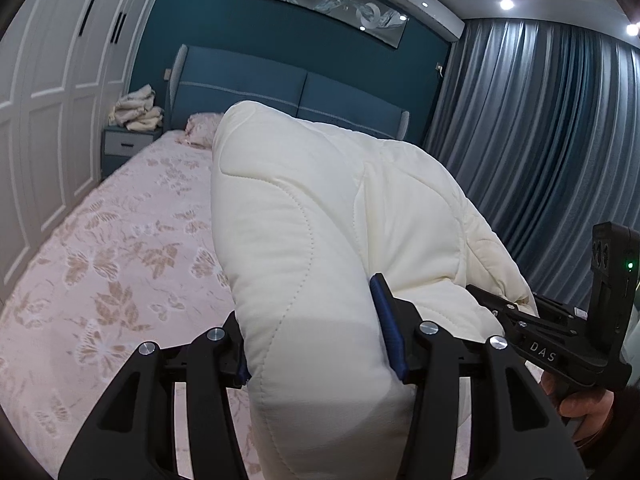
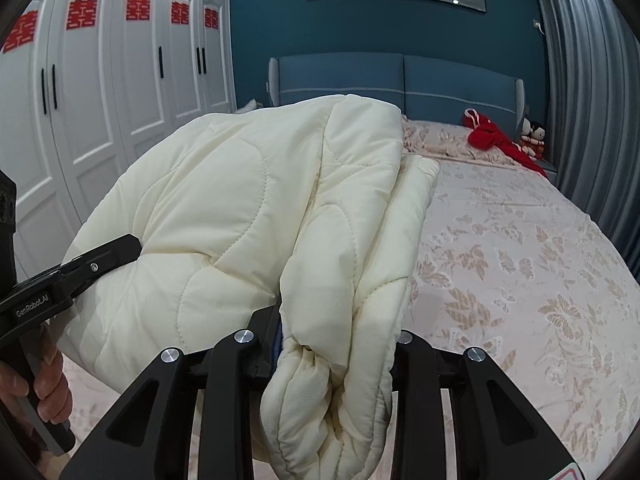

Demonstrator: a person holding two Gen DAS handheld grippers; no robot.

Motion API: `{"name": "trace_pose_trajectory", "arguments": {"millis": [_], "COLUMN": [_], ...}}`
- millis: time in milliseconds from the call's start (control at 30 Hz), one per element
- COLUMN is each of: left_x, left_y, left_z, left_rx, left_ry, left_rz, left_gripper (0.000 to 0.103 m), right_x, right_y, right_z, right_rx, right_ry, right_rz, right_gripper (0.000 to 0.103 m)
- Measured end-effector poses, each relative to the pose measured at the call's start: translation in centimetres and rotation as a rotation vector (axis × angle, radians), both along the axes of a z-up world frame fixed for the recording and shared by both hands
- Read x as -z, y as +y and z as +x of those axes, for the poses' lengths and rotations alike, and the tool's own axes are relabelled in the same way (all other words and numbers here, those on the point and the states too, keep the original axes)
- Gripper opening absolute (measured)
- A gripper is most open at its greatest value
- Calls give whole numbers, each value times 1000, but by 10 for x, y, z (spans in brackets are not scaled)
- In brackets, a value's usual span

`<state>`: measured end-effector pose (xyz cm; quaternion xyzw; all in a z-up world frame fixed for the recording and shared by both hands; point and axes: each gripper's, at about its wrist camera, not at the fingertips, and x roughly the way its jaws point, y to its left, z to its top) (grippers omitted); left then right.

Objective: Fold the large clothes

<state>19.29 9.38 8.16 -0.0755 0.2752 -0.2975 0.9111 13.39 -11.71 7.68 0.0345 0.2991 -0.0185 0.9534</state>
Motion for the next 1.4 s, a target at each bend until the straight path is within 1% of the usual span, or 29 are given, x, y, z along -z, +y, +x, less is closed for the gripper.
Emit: {"name": "trace_pose_trajectory", "arguments": {"millis": [100, 300, 500, 567, 600, 667, 700, 733, 767, 800, 833, 867, 900, 933, 967, 1033, 1067, 1100, 1167, 1233, 1267, 1333, 1400], "left_x": [23, 83, 129, 147, 157, 172, 176, 180, 182, 181, 177, 172, 166, 157, 149, 137, 130, 126, 113, 105, 102, 100, 103], "left_y": [-6, -17, -20, -19, -18, -14, -13, -10, -9, -8, -7, -8, -9, -10, -11, -11, -11, -12, -18, -26, -30, -37, -43], "left_z": [12, 39, 56, 60, 61, 63, 61, 59, 57, 54, 51, 47, 43, 37, 31, 22, 18, 15, 6, 0, -4, -8, -7], "left_rx": [9, 9, -2, -7, -11, -22, -30, -41, -54, -89, -127, -152, -169, -209, -243, -286, -305, -319, -330, -357, -366, -366, -360], "left_ry": [34, 129, 199, 242, 265, 296, 301, 303, 304, 304, 294, 280, 269, 256, 247, 254, 271, 288, 303, 298, 294, 303, 333], "left_rz": [11, 31, 48, 46, 46, 39, 37, 38, 46, 73, 108, 140, 168, 229, 282, 358, 389, 409, 441, 483, 496, 507, 510], "left_gripper": [49, 49, 49, 50, 50, 55, 59, 62, 69, 73, 79, 81, 82, 88, 91, 91, 91, 91, 91, 91, 90, 88, 83], "right_x": [30, 76, 121, 138, 145, 158, 161, 163, 164, 164, 162, 158, 154, 149, 142, 129, 122, 112, 98, 85, 81, 81, 87], "right_y": [-7, -13, -20, -22, -23, -23, -22, -21, -22, -24, -27, -31, -35, -37, -40, -46, -48, -48, -42, -33, -28, -21, -19], "right_z": [14, 37, 52, 56, 57, 56, 55, 55, 55, 54, 53, 51, 46, 41, 33, 17, 10, 2, -3, -4, -2, 4, 11], "right_rx": [9, 25, 33, 39, 41, 38, 35, 29, 24, 20, 17, 20, 36, 49, 58, 87, 108, 119, 106, 88, 66, 44, 42], "right_ry": [52, 131, 203, 242, 260, 278, 280, 287, 294, 300, 306, 315, 324, 325, 321, 316, 310, 300, 280, 264, 258, 265, 286], "right_rz": [2, 19, 33, 57, 69, 81, 80, 85, 96, 111, 127, 146, 149, 147, 149, 142, 134, 124, 103, 66, 60, 45, 40], "right_gripper": [30, 30, 30, 30, 31, 36, 39, 44, 46, 49, 54, 59, 60, 61, 61, 61, 61, 58, 27, 19, 13, 10, 10]}}
